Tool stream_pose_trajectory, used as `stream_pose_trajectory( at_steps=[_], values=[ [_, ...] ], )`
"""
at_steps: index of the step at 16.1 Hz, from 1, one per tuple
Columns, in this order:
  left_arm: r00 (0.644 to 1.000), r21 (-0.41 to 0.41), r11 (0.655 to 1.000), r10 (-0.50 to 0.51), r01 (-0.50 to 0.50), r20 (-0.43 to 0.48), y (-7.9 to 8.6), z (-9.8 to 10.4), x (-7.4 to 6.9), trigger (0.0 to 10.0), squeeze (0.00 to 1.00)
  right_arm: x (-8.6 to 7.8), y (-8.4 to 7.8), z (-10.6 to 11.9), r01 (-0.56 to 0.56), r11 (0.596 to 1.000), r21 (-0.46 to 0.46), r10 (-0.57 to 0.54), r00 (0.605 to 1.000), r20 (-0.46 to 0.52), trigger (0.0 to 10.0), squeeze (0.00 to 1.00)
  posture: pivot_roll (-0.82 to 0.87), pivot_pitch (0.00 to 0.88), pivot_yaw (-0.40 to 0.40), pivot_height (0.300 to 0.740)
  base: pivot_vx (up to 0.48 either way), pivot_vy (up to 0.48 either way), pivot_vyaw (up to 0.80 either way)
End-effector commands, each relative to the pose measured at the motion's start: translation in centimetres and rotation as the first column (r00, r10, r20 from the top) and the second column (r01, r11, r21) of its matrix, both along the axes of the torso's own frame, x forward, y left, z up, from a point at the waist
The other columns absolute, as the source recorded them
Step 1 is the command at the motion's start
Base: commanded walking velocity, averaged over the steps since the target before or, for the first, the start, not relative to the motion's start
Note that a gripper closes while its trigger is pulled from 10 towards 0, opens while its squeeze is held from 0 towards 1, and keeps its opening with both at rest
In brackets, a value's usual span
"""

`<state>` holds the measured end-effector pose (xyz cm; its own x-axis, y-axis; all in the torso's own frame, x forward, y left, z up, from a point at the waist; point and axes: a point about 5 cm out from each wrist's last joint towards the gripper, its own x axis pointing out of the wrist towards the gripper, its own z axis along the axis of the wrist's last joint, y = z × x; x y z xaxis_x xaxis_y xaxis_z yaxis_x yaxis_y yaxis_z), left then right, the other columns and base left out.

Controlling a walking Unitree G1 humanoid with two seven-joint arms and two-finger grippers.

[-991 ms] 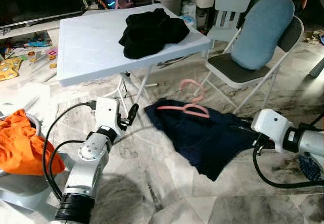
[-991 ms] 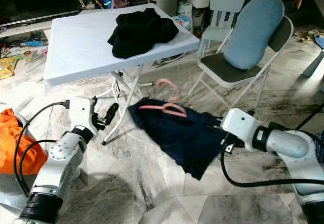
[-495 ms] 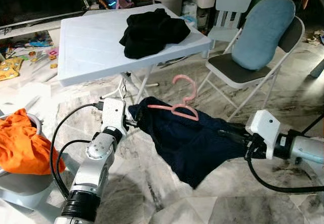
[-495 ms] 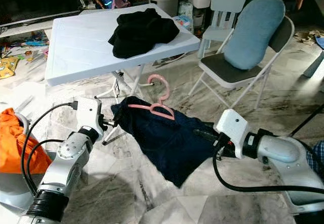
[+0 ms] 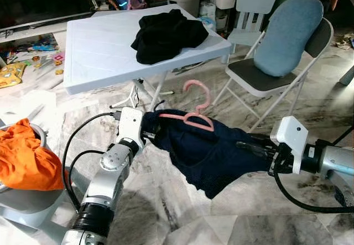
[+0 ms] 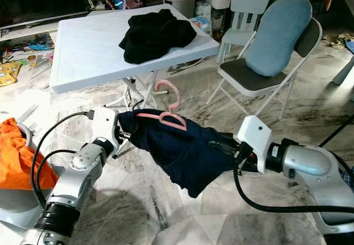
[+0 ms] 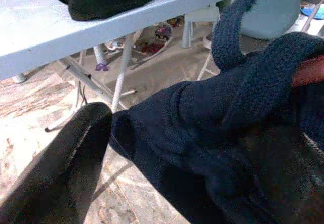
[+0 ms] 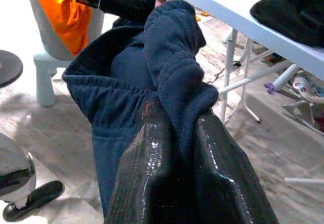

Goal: Hang hanger

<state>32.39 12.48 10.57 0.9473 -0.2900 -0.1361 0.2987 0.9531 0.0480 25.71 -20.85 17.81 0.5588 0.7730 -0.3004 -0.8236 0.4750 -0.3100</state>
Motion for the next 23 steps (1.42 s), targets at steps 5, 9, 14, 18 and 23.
stream_pose_trajectory(
  at_steps=[5,9,14,18,23],
  values=[
    [0.999,0.018,0.999,0.048,-0.048,-0.006,1.0,-0.1,0.6,0.0,0.0,-0.5,0.5,1.4,-0.044,0.999,0.021,0.043,0.998,0.043,10.0,0.0,-0.19,0.0,0.073,0.74,0.0,0.0,0.0],
    [0.993,0.058,0.992,0.115,-0.114,-0.022,2.7,-0.3,0.9,0.0,0.0,-0.2,-0.1,1.3,-0.022,1.0,0.009,0.021,0.999,0.043,10.0,0.0,-0.19,0.0,0.071,0.74,0.0,0.0,0.0],
    [0.987,0.076,0.985,0.158,-0.155,-0.03,3.6,-0.6,1.0,0.0,0.0,-0.3,-0.6,1.0,-0.013,1.0,-0.02,0.013,0.999,0.034,10.0,0.0,-0.19,0.0,0.072,0.74,0.0,0.0,0.0],
    [0.979,0.088,0.976,0.2,-0.197,-0.025,4.7,-0.3,1.3,0.0,0.0,-0.9,-2.5,0.6,-0.016,0.994,-0.105,0.017,1.0,0.006,10.0,0.0,-0.18,0.0,0.065,0.74,0.0,0.0,0.0],
    [0.983,0.05,0.983,0.179,-0.177,-0.032,4.1,-0.4,1.2,0.0,0.0,-0.4,-3.8,0.9,0.042,0.979,-0.201,-0.028,0.997,0.074,10.0,0.0,-0.19,0.0,0.067,0.74,0.0,0.0,0.0]
  ],
)
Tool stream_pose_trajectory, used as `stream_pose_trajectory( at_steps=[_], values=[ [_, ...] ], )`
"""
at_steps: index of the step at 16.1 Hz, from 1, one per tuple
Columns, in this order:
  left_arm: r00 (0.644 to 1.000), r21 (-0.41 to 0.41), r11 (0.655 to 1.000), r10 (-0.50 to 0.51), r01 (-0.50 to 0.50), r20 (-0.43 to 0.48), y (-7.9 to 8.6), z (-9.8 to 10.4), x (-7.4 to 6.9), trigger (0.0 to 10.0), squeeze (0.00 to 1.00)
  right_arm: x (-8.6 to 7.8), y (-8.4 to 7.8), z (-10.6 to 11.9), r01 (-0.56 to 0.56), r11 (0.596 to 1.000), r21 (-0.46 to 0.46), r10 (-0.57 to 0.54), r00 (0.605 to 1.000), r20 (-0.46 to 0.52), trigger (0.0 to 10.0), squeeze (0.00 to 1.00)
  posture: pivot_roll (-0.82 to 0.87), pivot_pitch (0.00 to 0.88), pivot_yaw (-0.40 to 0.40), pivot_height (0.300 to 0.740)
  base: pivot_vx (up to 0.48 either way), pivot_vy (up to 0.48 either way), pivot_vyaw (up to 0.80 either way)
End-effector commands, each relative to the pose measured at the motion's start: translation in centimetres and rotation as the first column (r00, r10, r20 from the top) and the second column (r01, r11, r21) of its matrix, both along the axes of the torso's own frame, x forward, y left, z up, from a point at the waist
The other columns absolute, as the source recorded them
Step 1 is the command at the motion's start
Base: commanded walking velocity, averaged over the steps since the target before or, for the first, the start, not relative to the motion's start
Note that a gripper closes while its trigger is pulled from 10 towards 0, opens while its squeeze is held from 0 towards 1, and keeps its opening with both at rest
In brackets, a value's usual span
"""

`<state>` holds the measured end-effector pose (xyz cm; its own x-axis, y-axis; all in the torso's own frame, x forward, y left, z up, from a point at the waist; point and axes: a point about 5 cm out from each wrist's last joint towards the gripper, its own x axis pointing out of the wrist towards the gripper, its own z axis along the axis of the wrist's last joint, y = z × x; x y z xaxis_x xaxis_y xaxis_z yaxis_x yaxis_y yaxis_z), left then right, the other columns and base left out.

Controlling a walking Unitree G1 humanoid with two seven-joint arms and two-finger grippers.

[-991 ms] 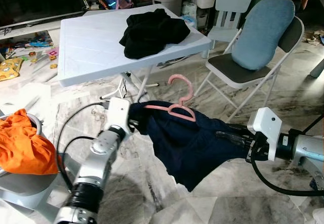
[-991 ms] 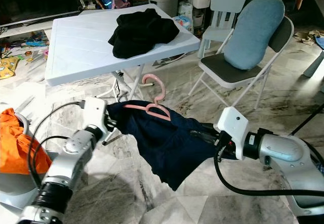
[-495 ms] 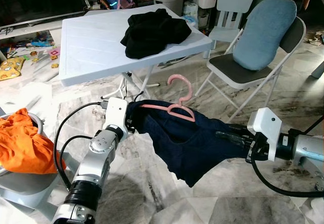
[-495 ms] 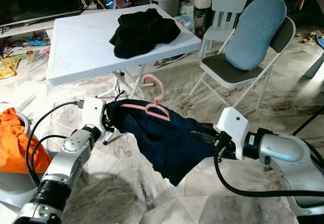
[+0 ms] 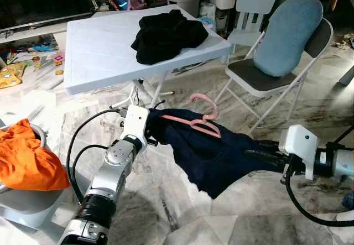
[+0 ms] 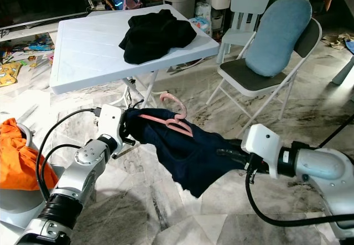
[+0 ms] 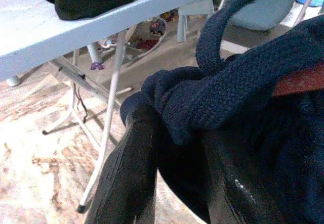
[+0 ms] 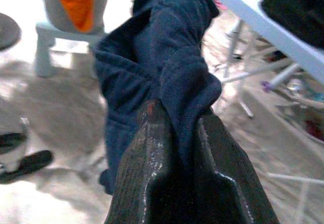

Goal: Hang hanger

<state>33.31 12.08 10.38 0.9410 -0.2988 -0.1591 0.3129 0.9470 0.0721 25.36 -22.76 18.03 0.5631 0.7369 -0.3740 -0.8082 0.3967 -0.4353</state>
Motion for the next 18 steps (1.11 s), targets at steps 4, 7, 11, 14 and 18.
stream_pose_trajectory(
  at_steps=[4,7,11,14,18],
  values=[
    [0.996,-0.047,0.995,0.082,-0.083,-0.024,1.7,-0.1,-0.1,0.0,0.0,1.9,0.3,0.7,0.141,0.99,0.028,-0.144,0.982,0.126,10.0,0.0,-0.19,0.0,0.069,0.74,0.0,0.0,0.0],
    [0.996,-0.047,0.995,0.083,-0.084,-0.023,1.1,-0.3,-0.2,0.0,0.0,2.2,2.3,1.2,0.12,0.982,0.143,-0.138,0.983,0.12,10.0,0.0,-0.19,0.0,0.066,0.74,0.0,0.0,0.0],
    [0.992,0.007,0.992,0.127,-0.127,-0.013,1.4,-0.3,0.2,2.7,0.0,1.9,4.1,1.7,0.107,0.959,0.263,-0.132,0.988,0.08,10.0,0.0,-0.19,0.0,0.067,0.74,0.0,0.0,0.0],
    [0.989,0.013,0.989,0.147,-0.147,-0.013,1.7,-0.3,0.3,10.0,0.0,1.5,4.5,1.7,0.091,0.958,0.272,-0.113,0.991,0.066,10.0,0.0,-0.19,0.0,0.067,0.74,0.0,0.0,0.0],
    [0.99,-0.029,0.99,0.139,-0.139,-0.013,1.4,0.0,0.4,10.0,1.0,1.2,5.2,1.9,0.064,0.959,0.277,-0.08,0.996,0.047,10.0,0.0,-0.19,0.0,0.065,0.74,0.0,0.0,0.0]
  ],
)
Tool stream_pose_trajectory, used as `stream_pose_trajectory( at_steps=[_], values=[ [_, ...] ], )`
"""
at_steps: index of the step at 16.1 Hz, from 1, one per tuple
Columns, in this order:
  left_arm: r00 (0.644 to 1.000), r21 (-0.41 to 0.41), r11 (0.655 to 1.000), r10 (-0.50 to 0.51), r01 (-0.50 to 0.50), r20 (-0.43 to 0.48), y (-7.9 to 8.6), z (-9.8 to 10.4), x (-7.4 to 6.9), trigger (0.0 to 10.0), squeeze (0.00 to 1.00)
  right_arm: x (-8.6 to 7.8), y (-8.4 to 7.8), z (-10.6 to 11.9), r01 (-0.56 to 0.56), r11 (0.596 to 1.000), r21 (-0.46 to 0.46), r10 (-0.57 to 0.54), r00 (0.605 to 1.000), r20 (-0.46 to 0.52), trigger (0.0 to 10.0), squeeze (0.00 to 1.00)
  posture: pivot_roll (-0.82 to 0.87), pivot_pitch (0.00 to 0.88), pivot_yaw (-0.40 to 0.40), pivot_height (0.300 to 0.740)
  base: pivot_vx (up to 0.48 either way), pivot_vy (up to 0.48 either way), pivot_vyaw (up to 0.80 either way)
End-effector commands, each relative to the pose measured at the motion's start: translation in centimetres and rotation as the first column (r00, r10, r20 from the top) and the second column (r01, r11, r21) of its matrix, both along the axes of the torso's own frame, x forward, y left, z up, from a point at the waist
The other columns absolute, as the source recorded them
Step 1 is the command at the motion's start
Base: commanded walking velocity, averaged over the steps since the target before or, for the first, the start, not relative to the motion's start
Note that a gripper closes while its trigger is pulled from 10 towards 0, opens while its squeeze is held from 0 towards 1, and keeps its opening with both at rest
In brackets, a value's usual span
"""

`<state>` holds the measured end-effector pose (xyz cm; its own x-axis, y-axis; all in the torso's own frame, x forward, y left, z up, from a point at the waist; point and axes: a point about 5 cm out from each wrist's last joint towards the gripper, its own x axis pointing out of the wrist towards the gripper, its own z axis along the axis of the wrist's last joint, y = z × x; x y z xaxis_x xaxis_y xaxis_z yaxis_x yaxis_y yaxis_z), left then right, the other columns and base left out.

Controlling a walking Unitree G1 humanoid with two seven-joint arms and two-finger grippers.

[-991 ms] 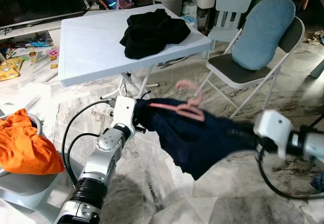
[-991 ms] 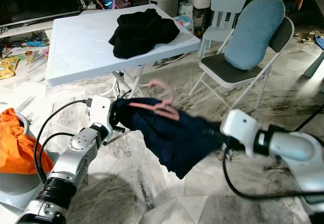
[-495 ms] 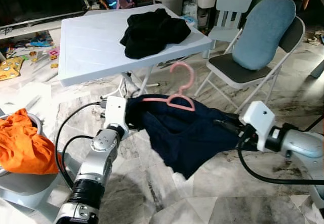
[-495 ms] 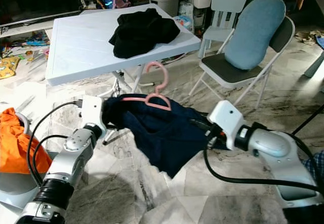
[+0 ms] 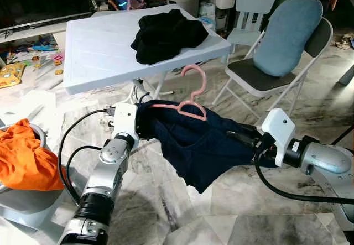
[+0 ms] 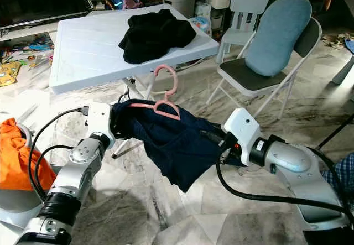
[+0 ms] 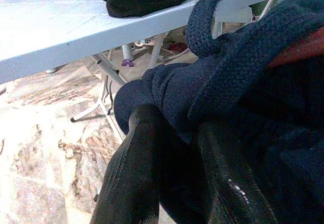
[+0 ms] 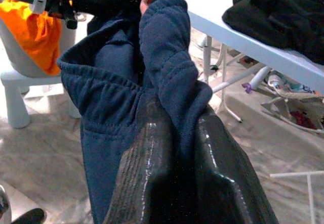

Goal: Hang hanger

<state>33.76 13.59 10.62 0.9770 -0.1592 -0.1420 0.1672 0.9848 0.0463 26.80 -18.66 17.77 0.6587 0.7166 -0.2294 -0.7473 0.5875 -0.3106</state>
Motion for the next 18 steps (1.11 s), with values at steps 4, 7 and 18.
stream_pose_trajectory(
  at_steps=[4,7,18],
  values=[
    [1.0,0.0,1.0,0.011,-0.011,-0.026,-0.7,0.1,0.0,10.0,0.0,-0.1,1.5,2.1,-0.058,0.997,0.06,0.052,0.994,0.097,10.0,0.0,-0.19,0.0,0.063,0.74,0.0,0.0,0.0],
    [1.0,0.005,1.0,-0.001,0.001,-0.02,-1.0,0.2,0.1,10.0,0.0,-0.1,2.1,2.0,-0.071,0.996,0.06,0.066,0.993,0.093,10.0,0.0,-0.19,0.0,0.063,0.74,0.0,0.0,0.0],
    [1.0,-0.04,0.999,0.02,-0.02,-0.012,-0.8,1.0,0.1,0.0,0.0,0.9,3.0,1.2,-0.023,0.999,0.031,0.019,0.991,0.135,10.0,0.0,-0.19,0.0,0.062,0.74,0.0,0.0,0.0]
  ],
)
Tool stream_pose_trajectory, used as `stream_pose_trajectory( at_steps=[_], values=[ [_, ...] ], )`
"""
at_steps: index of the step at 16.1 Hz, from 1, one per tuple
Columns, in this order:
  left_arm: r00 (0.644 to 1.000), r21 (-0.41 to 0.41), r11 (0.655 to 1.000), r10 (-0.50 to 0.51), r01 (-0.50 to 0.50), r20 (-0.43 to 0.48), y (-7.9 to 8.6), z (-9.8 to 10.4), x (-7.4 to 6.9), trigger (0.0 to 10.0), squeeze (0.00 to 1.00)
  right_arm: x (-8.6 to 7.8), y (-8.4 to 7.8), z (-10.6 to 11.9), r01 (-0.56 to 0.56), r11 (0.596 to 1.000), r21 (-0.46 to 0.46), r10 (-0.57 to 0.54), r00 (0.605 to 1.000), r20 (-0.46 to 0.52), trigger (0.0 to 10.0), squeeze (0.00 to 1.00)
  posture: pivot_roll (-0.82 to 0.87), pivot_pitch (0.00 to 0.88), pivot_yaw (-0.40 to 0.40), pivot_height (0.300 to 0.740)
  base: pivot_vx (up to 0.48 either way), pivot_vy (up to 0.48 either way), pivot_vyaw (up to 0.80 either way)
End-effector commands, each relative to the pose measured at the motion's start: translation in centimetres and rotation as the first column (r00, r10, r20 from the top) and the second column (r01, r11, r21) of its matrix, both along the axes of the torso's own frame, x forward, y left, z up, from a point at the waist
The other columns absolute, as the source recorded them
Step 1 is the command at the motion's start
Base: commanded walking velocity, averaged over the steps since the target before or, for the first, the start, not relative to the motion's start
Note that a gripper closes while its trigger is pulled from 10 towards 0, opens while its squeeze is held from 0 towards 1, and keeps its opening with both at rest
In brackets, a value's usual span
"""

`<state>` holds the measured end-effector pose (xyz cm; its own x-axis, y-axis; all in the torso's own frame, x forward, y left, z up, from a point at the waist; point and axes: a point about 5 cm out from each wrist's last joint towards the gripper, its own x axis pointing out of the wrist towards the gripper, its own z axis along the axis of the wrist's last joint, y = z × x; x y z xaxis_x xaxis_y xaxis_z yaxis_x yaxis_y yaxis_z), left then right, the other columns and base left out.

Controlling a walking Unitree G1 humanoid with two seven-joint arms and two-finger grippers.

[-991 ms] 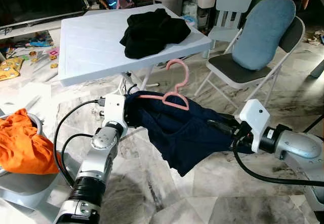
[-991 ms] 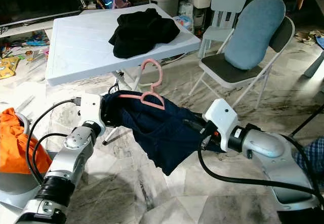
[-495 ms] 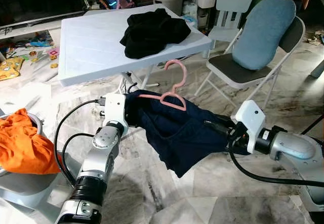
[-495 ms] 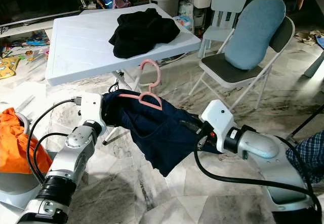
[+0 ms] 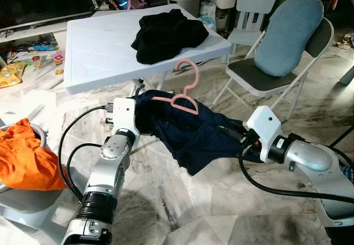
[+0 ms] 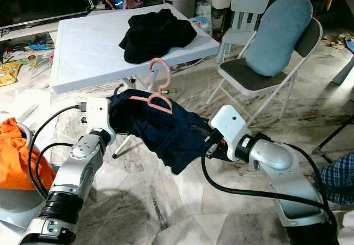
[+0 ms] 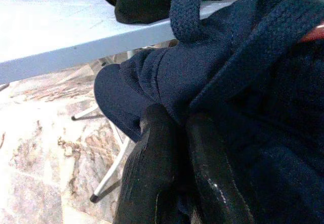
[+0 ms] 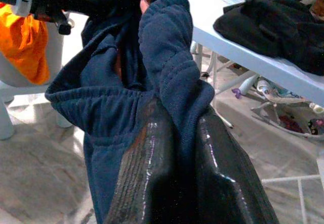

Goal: Hang hanger

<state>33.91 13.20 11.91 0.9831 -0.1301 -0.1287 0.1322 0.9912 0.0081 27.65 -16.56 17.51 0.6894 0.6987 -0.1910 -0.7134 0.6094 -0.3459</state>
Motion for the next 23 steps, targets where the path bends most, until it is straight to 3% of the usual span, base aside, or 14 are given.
stream_pose_trajectory(
  at_steps=[1,7,8,9,12,13,14,18,19,23],
  values=[
    [1.0,0.013,1.0,0.018,-0.018,-0.002,0.4,0.0,0.2,0.0,0.0,0.0,0.4,1.4,-0.046,0.999,0.007,0.045,0.995,0.083,10.0,0.0,-0.19,0.0,0.062,0.74,0.0,0.0,0.0],
    [0.978,0.059,0.981,0.18,-0.187,0.106,4.8,2.6,1.2,0.0,0.0,0.2,-5.0,-0.3,0.052,0.979,-0.199,-0.043,0.998,0.049,10.0,0.0,-0.19,0.0,0.061,0.74,0.0,0.0,0.0],
    [0.974,0.068,0.976,0.2,-0.207,0.103,5.3,2.6,1.1,0.0,0.0,-0.6,-6.2,-0.7,-0.001,0.966,-0.26,0.004,1.0,0.011,10.0,0.0,-0.18,0.0,0.061,0.74,0.0,0.0,0.0],
    [0.968,0.06,0.969,0.234,-0.24,0.086,6.1,2.4,1.1,0.0,0.0,-1.2,-7.1,-0.5,-0.031,0.965,-0.261,0.026,0.999,-0.022,10.0,0.0,-0.19,0.0,0.062,0.74,0.0,0.0,0.0],
    [0.958,0.061,0.957,0.281,-0.283,0.051,7.5,1.9,1.0,0.0,0.0,-2.2,-9.2,1.8,-0.071,0.979,-0.19,0.058,0.996,-0.069,10.0,0.0,-0.19,0.0,0.066,0.74,0.0,0.0,0.0],
    [0.958,0.061,0.956,0.286,-0.287,0.026,7.9,1.5,1.0,0.0,0.0,-2.4,-10.0,3.3,-0.081,0.985,-0.152,0.07,0.995,-0.077,10.0,0.0,-0.19,0.0,0.071,0.74,0.0,0.0,0.0],
    [0.957,0.046,0.957,0.289,-0.288,-0.013,8.2,0.8,0.9,0.0,0.0,-2.7,-10.5,5.7,-0.108,0.992,-0.058,0.104,0.992,-0.064,10.0,0.0,-0.2,0.0,0.075,0.74,0.0,0.0,0.0],
    [0.959,0.022,0.961,0.275,-0.274,-0.065,8.0,0.1,1.0,0.0,0.0,-3.7,-10.8,8.4,-0.221,0.975,0.024,0.222,0.973,-0.07,10.0,0.0,-0.2,0.0,0.082,0.74,0.0,0.0,0.0],
    [0.963,0.012,0.967,0.254,-0.254,-0.087,7.7,-0.3,1.0,0.0,0.0,-3.5,-10.7,9.1,-0.219,0.972,0.086,0.224,0.973,-0.047,10.0,0.0,-0.2,0.0,0.082,0.74,0.0,0.0,0.0],
    [0.958,-0.027,0.968,0.243,-0.25,-0.15,7.5,-1.7,0.7,0.0,0.0,-4.0,-9.5,9.9,-0.288,0.938,0.194,0.3,0.953,-0.034,10.0,0.0,-0.2,0.0,0.082,0.74,0.0,0.0,0.0]
  ],
)
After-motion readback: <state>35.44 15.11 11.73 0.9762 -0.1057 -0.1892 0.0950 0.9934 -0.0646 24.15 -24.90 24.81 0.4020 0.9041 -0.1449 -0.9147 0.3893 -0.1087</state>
